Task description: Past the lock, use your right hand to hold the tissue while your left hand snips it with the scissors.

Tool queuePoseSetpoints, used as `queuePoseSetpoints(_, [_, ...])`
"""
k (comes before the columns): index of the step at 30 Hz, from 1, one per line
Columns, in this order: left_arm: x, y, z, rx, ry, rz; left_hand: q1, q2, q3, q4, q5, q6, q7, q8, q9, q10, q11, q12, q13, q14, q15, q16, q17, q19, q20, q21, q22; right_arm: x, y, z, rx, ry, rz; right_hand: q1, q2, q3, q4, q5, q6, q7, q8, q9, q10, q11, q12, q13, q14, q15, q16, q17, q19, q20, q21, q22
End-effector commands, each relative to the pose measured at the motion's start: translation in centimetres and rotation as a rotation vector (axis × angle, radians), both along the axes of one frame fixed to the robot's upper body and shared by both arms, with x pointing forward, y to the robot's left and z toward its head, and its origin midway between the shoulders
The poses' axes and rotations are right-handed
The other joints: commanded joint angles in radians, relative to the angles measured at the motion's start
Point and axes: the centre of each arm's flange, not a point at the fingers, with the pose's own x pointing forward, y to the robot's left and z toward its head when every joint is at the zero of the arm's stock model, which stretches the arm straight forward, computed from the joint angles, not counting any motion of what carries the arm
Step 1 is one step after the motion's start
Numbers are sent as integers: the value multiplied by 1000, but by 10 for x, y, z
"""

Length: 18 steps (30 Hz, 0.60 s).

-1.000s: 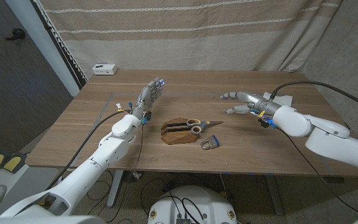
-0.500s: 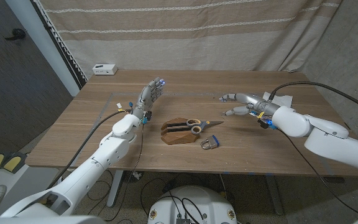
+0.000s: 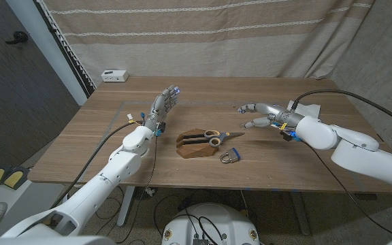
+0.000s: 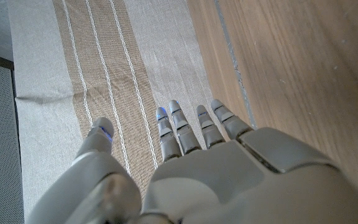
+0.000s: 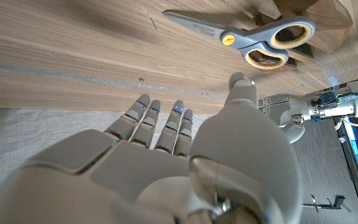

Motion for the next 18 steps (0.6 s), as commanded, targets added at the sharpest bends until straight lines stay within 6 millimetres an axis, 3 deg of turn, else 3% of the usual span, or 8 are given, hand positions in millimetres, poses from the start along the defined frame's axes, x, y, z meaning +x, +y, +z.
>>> queuePoseSetpoints(1, [-1,1,-3,-6,2,3,11,-5,9,2,7,10,-1,-1,2,11,-1,3,2,1,-152,-1,4,-1,-86,-2,3,1,7,-6,-22,8,17,7,4,-9,2,-4,14,-2,7,6,17,-1,12,4,17,-174,7,4,6,-96,8,3])
queuePoseSetpoints(18, [3,-2,-10,-24,15,0,11,-3,10,3,7,15,1,-1,3,18,0,4,2,1,-154,-1,4,-1,-89,-1,3,5,10,-11,10,24,31,51,24,1,-9,-3,68,-12,27,8,73,-11,38,15,53,-180,18,7,21,-103,12,4])
